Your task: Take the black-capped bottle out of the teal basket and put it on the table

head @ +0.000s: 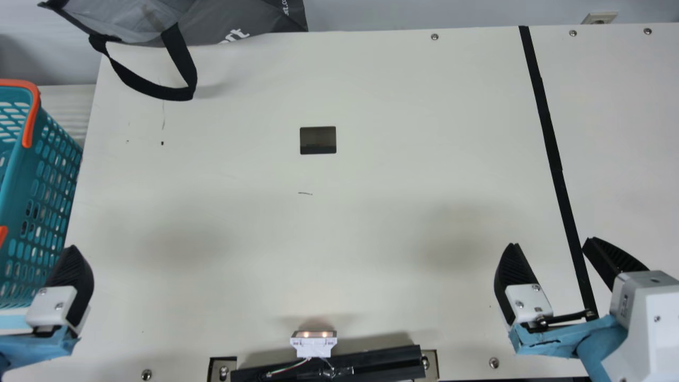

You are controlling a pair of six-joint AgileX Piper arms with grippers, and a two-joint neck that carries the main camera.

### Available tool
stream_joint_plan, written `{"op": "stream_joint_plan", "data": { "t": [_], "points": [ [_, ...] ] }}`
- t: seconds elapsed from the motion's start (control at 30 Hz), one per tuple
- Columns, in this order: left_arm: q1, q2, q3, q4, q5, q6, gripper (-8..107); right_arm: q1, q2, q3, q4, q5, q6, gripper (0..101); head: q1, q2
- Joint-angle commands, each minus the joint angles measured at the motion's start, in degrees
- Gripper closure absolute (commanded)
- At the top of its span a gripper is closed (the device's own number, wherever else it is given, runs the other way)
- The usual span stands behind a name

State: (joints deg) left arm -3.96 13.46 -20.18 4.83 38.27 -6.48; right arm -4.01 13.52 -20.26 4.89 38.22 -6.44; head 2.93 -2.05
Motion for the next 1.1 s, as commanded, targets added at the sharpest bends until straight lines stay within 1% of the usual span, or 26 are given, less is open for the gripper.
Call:
{"op": "stream_joint_plan", "data": {
  "t": [0.0,0.33,0.67,1.07],
  "points": [
    [0.0,0.0,0.0,0.0,0.0,0.0,-8,0.0,0.0,0.0,0.0,0.0,0.0,10,-0.2,0.5],
    [0.1,0.3,-0.2,0.0,0.0,0.1,-8,0.0,0.0,0.0,-0.1,0.1,0.0,10,-0.2,0.5],
    [1.8,2.9,-2.5,0.2,1.1,-1.1,-8,0.0,0.0,0.0,-0.1,0.1,0.0,10,-0.2,0.5],
    [6.5,8.2,-5.1,5.4,0.3,-7.4,-8,0.0,0.0,0.0,-0.1,0.1,0.0,10,-0.2,0.5]
  ]
}}
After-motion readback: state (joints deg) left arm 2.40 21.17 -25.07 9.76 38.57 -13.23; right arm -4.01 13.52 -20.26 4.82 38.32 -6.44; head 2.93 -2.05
